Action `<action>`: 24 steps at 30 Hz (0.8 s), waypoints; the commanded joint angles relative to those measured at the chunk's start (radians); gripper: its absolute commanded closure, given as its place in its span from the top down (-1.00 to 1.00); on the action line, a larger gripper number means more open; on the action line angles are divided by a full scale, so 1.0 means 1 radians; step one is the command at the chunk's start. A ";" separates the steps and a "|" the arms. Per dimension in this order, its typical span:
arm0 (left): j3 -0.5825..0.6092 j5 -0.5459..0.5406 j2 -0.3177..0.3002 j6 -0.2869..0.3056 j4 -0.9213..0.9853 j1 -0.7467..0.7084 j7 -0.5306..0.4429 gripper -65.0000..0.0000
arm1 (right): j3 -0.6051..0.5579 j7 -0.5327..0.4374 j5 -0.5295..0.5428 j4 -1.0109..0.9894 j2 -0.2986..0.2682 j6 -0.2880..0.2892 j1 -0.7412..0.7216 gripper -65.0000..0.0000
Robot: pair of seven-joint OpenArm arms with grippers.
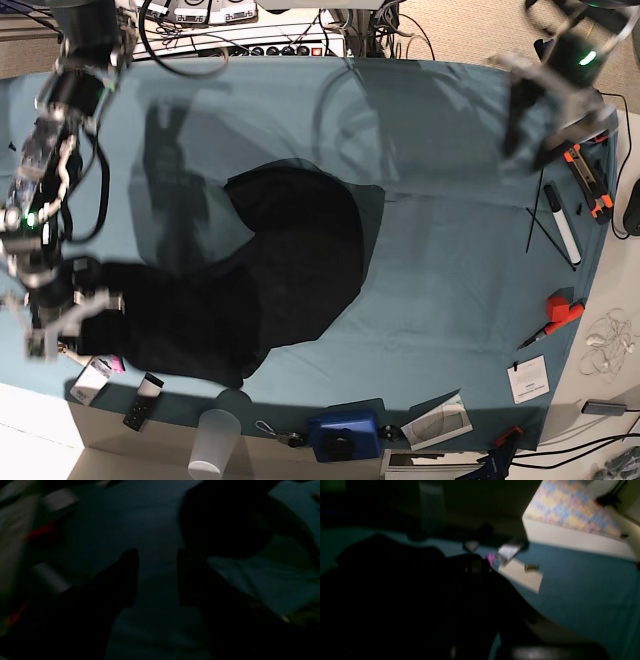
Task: Layout the t-shirt on the table in an organized manner, then fold the t-shirt properly
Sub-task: 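Lift the black t-shirt with the right gripper and drag it across the table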
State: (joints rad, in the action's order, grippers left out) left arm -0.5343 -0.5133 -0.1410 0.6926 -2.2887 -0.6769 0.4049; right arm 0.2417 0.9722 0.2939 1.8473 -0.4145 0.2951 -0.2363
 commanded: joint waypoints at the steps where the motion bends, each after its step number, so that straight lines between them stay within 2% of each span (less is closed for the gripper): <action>1: 0.048 0.004 -0.018 0.006 -0.016 0.011 -0.029 -0.19 | 0.007 -0.029 0.005 0.015 -0.017 -0.003 -0.006 -1.00; 3: 0.162 0.067 -0.028 0.006 -0.016 0.043 -0.032 -0.19 | 0.007 -0.030 0.005 0.015 -0.017 -0.003 0.026 -1.00; 4: 0.216 0.103 -0.028 -0.021 -0.016 0.063 -0.031 -0.19 | 0.007 -0.031 0.005 0.015 -0.017 -0.003 0.043 -1.00; 8: 0.402 0.249 -0.028 -0.181 -0.014 0.152 -0.031 -0.19 | 0.007 -0.031 0.004 0.015 -0.017 -0.003 0.101 -1.00; 11: 0.506 0.304 -0.028 -0.249 0.004 0.207 -0.031 0.03 | 0.007 -0.033 0.000 0.015 -0.017 -0.003 0.135 -1.00; 13: 0.562 0.325 -0.028 -0.334 0.045 0.240 -0.029 0.19 | 0.007 -0.033 -0.003 0.015 -0.017 -0.002 0.152 -1.00; 15: 0.600 0.348 -0.028 -0.410 0.106 0.276 -0.027 0.22 | 0.007 -0.033 -0.018 0.015 -0.017 -0.002 0.166 -1.00; 18: 0.628 0.354 -0.028 -0.435 0.218 0.336 -0.004 0.22 | 0.007 -0.034 -0.034 0.015 -0.017 -0.002 0.182 -1.00; 24: 0.661 0.166 -0.025 -0.435 0.379 0.481 0.166 0.22 | 0.007 -0.033 -0.034 0.015 -0.015 -0.002 0.187 -1.00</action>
State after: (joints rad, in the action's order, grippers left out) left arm 0.1287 -0.3408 -0.1684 0.2584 -1.8915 -0.2031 0.5941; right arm 0.2420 0.9665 0.2607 1.8465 -0.4122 0.2985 -0.0334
